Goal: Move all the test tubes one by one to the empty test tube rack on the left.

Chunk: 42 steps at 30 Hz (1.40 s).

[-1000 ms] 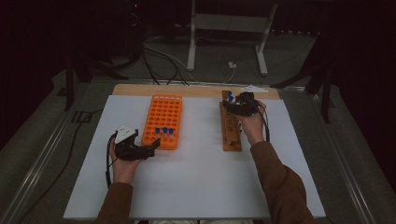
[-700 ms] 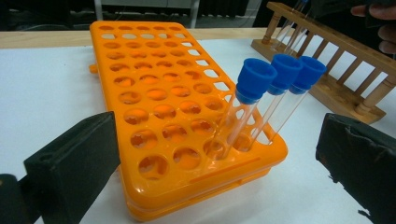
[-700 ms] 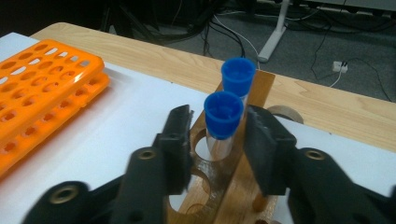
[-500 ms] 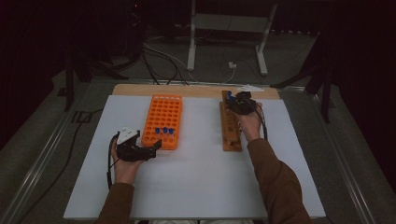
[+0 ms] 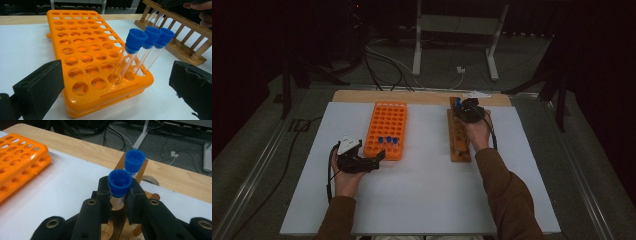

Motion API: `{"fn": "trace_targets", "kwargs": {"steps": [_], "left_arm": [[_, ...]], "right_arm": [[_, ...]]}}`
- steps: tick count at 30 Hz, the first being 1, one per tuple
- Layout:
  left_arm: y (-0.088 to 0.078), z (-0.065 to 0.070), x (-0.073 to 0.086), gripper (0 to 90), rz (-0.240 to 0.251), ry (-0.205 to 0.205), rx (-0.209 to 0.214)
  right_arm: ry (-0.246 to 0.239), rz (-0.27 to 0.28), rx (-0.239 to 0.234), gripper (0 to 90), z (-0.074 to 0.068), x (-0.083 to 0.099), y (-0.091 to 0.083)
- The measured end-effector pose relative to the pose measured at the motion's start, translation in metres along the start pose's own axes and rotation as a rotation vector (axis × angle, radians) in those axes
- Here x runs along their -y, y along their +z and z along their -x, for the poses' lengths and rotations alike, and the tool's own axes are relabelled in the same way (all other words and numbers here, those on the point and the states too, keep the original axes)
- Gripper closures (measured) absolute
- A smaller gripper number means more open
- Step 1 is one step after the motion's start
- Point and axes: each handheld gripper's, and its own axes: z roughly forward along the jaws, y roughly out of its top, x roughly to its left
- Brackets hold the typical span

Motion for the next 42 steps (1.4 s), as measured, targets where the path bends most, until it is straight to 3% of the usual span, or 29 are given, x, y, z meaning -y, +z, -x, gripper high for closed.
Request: {"fn": "trace_targets", "kwargs": {"steps": [5,26,30,42], "left_arm": [[0.0,-0.001,0.0,0.6,0.0,-0.003,0.0],[0.002,-0.002,0.001,0.6,-0.005,-0.012,0.002],[0.003,-0.003,0.002,0.6,-0.008,-0.013,0.004],[0.002,-0.005,0.002,0.6,0.002,-0.028,0.005]], "right_arm": [[0.021,0.004,-0.007,76.2,0.002,0.0,-0.002],[0.023,0.084,-0.021,76.4,0.005,-0.013,-0.03],[0.049,0.105,-0.034,76.4,0.006,-0.013,-0.037],[-0.002,0.148,-0.029,76.5,0.002,-0.023,-0.059]]}}
